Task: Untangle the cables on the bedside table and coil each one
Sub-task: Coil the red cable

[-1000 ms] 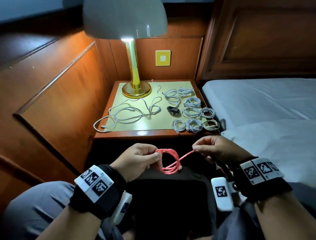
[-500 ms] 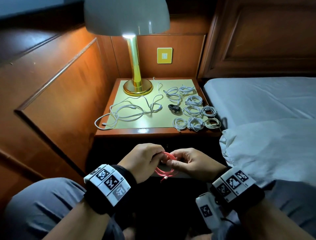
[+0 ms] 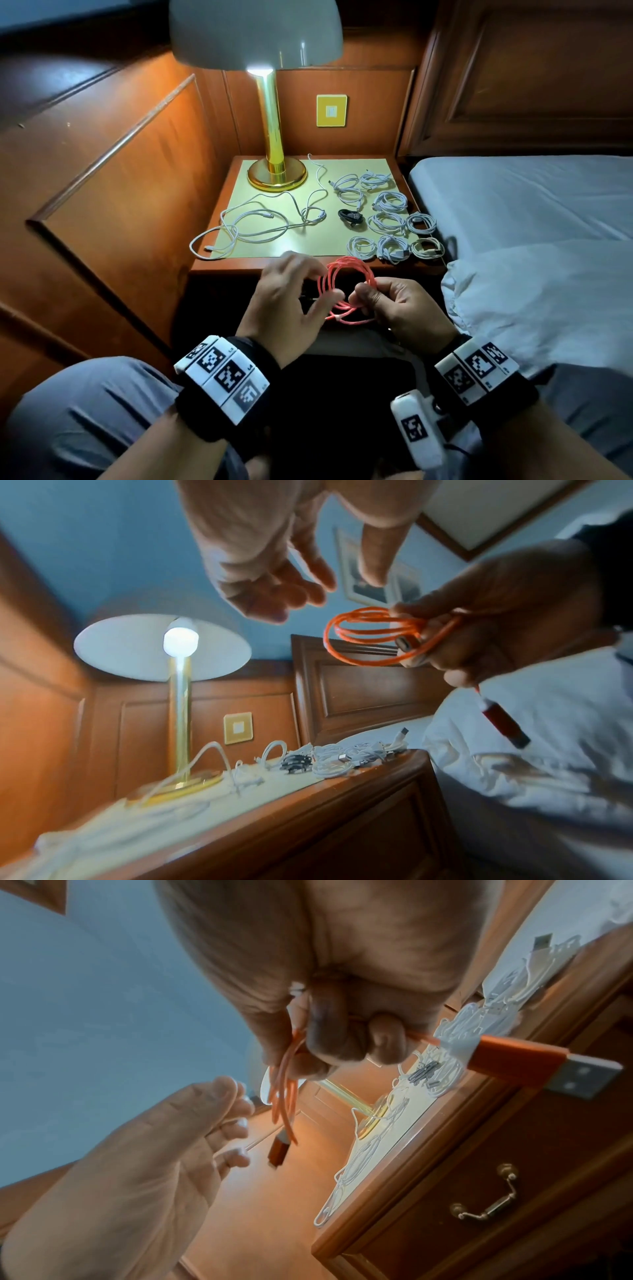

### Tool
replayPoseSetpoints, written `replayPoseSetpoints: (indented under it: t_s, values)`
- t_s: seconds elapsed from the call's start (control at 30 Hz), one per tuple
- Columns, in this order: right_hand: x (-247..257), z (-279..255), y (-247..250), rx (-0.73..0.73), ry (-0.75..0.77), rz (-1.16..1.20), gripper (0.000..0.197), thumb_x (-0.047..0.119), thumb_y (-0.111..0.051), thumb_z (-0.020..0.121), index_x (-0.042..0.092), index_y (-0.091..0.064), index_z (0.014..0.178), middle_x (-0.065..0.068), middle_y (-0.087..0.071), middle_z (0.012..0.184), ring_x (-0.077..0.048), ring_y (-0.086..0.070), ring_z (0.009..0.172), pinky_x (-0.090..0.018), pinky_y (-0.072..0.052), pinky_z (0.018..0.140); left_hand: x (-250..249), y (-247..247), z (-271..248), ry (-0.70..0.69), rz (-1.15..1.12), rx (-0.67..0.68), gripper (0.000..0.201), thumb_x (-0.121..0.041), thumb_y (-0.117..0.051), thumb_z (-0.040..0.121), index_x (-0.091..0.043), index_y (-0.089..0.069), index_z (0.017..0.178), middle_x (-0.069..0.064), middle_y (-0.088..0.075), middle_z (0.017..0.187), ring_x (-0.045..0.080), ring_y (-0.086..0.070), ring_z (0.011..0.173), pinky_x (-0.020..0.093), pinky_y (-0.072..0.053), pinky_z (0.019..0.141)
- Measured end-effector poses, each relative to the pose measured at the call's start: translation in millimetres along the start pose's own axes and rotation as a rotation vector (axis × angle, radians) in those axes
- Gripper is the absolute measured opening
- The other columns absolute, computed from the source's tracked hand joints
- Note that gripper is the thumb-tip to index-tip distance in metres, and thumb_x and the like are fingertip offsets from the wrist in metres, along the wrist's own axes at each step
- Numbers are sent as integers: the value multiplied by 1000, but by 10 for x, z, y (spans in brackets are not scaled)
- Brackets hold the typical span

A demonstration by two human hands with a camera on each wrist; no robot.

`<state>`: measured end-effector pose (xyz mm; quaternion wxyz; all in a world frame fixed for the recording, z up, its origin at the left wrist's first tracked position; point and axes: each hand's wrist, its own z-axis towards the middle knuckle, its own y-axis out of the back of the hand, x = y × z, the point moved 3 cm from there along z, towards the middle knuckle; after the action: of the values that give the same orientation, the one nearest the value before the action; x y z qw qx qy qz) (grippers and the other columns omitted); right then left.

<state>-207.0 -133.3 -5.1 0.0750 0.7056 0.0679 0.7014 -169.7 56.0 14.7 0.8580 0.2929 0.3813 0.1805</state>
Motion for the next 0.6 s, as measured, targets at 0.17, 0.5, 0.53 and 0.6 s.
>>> replayPoseSetpoints:
  t_s: [0.17,0.5,0.53,0.6]
  values:
    - [3,-18,-18,-20,-76,171,24,17,-58,97,6,-72,82,2,-72,70,-4,-65,63,-15,-49,61,-56,-81,-48,-111,141,172,39,-55,-63,83,-27,-66,110,-10,-63,110,20,-58,102,45,-50,88]
    - [-46,-60,-27,19,-127,84,24,20,-60,98,3,-75,89,-9,-75,79,-17,-69,74,-25,-54,70,-125,-196,-121,-130,440,474,57,-77,-30,89,-28,-55,101,-4,-44,110,20,-41,101,35,-34,86]
    - [-55,-59,-33,32,-123,79,24,19,-60,98,3,-75,89,-10,-76,81,-17,-70,76,-27,-55,73,-137,-211,-123,-120,451,493,52,-74,-31,91,-28,-54,103,-4,-42,112,20,-40,104,35,-34,89]
    - [-81,-51,-51,52,-117,62,24,20,-60,98,4,-75,90,-12,-77,86,-19,-71,81,-30,-55,77,-136,-248,-131,-66,435,541,42,-65,-36,96,-28,-52,108,-5,-38,114,19,-37,107,34,-32,93]
